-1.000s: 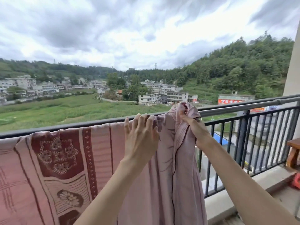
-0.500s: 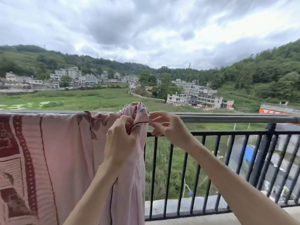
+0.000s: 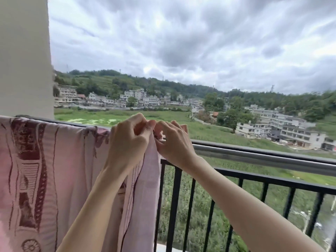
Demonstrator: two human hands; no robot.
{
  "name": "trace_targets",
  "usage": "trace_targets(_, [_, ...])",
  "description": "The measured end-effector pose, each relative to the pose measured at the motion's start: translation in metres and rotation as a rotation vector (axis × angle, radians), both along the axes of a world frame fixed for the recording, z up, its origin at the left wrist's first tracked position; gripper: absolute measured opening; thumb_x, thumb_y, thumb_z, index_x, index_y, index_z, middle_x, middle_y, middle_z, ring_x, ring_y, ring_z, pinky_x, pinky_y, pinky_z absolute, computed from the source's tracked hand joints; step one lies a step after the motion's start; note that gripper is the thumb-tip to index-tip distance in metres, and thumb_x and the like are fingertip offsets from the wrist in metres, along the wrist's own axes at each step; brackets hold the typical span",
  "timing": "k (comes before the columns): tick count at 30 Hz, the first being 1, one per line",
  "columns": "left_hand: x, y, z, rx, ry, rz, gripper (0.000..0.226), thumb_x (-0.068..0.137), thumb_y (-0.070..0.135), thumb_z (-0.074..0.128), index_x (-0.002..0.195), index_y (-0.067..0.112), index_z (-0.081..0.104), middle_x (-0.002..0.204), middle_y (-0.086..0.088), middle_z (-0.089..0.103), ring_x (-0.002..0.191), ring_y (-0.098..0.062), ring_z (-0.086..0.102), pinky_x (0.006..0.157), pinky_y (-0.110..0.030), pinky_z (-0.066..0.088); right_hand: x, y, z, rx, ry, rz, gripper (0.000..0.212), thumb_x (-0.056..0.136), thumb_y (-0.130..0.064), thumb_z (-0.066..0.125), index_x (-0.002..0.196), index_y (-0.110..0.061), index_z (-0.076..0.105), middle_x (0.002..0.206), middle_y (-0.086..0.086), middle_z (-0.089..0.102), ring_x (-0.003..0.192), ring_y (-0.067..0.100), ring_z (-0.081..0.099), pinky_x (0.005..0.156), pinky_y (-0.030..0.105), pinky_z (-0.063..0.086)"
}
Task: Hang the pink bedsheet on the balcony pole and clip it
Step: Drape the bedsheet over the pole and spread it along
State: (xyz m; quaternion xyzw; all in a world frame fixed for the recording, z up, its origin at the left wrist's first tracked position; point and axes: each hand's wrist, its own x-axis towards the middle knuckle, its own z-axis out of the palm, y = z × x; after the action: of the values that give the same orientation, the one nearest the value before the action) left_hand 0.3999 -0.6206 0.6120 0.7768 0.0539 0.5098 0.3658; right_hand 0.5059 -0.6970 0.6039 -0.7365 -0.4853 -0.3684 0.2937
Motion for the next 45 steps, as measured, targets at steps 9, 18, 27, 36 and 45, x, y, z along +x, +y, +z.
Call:
trace_targets(9, [0.024,-0.038,0.016,0.01,-0.068,0.058,0.037,0.09,0.031,0.056,0.06,0.008,0.06,0.055,-0.01,0.06,0.041,-0.009,0.045,0.042,-0.014,0.033,0.042,-0.026,0.022,-0.007,0.065,0.165,0.02,0.091,-0.026,0.051,0.091,-0.021,0.071,0.091,-0.002,0.07,0.084,0.018,0.061,0.081,0.036,0.041])
trace_targets(18, [0.017,-0.072,0.027,-0.087,-0.083,0.304,0.043,0.095,0.026,0.046,0.055,0.011,0.049,0.046,0.002,0.056,0.044,-0.002,0.051,0.052,-0.013,0.035,0.041,-0.06,0.024,0.033,0.441,0.597,0.01,0.086,-0.019,0.063,0.091,-0.013,0.068,0.075,-0.009,0.064,0.065,0.003,0.057,0.063,0.018,0.046])
trace_targets(27, [0.001,-0.084,0.009,-0.144,0.01,0.392,0.029,0.092,0.022,0.051,0.064,0.019,0.051,0.057,0.006,0.047,0.057,-0.007,0.043,0.061,-0.025,0.035,0.019,-0.042,-0.001,-0.031,0.281,0.622,0.023,0.093,-0.024,0.049,0.112,-0.012,0.053,0.111,0.007,0.061,0.102,0.024,0.056,0.079,0.026,0.037])
trace_targets(36, [0.024,-0.061,0.032,-0.096,-0.083,0.379,0.032,0.093,0.021,0.05,0.062,0.014,0.049,0.056,0.005,0.039,0.046,0.003,0.04,0.048,-0.009,0.031,0.047,-0.006,0.039,-0.157,0.287,0.426,0.017,0.089,-0.01,0.047,0.104,-0.005,0.05,0.101,0.018,0.065,0.088,0.036,0.058,0.061,0.034,0.033])
trace_targets(45, [0.031,-0.011,0.037,-0.041,-0.096,0.421,0.031,0.092,0.022,0.052,0.062,0.015,0.051,0.053,0.006,0.039,0.042,0.002,0.036,0.044,-0.013,0.028,0.098,0.023,0.079,-0.538,0.617,0.368,0.032,0.085,-0.001,0.051,0.115,-0.01,0.059,0.109,0.014,0.063,0.092,0.025,0.065,0.077,0.033,0.058])
